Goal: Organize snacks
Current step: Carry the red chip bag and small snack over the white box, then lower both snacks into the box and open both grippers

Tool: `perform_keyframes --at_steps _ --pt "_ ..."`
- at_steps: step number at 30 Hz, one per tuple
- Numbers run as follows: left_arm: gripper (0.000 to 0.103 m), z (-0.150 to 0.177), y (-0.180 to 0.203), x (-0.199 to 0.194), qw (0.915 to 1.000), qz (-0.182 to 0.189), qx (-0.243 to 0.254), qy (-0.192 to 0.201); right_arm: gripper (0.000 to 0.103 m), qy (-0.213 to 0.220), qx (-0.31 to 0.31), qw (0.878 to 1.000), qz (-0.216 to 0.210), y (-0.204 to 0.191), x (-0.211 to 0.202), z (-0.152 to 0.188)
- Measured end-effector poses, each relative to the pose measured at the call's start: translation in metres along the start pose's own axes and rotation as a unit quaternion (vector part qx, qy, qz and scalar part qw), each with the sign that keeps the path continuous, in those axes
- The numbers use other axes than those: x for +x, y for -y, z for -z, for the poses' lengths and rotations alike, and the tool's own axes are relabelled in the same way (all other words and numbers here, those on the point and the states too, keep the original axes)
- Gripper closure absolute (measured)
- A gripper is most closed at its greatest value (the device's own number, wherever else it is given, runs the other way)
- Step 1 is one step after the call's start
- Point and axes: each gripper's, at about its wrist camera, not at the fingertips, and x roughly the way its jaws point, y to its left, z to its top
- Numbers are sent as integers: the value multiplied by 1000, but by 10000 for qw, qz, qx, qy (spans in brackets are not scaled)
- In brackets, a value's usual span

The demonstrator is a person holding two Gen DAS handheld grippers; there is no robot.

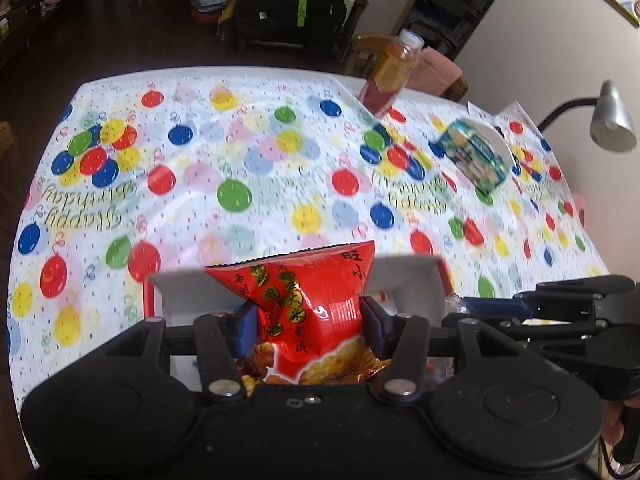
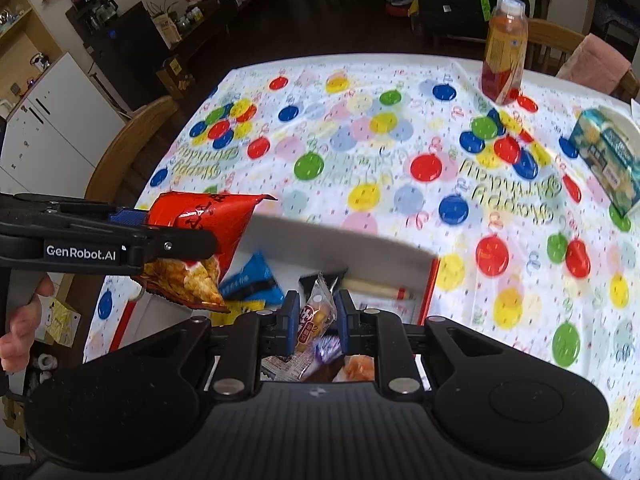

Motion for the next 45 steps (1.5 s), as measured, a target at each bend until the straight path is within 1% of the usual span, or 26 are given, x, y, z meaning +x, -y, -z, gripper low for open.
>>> perform_keyframes --at_steps 9,19,24,30,33,37,43,45 --pt "53 38 -5 9 9996 38 25 -267 84 -259 -6 9997 45 -12 25 32" --pt "53 67 -11 27 9990 -99 102 -429 84 -428 -24 9988 227 -17 59 48" --pt "53 76 -10 31 9992 -121 215 -324 84 -406 72 9988 250 -15 71 51" --pt "52 86 -8 36 9989 -229 354 -228 84 -440 125 9987 238 -15 80 57" --pt "52 90 -6 38 9984 -303 453 -166 84 -393 124 9989 214 -16 79 59" --pt "52 97 -10 44 9985 -300 383 -257 84 -335 115 9992 181 -18 77 63" --pt "51 103 -11 43 9985 -288 444 -149 83 -223 273 9993 98 -17 71 69" --pt "48 104 -11 43 9985 -289 452 -135 81 -164 298 9994 81 -17 68 71"
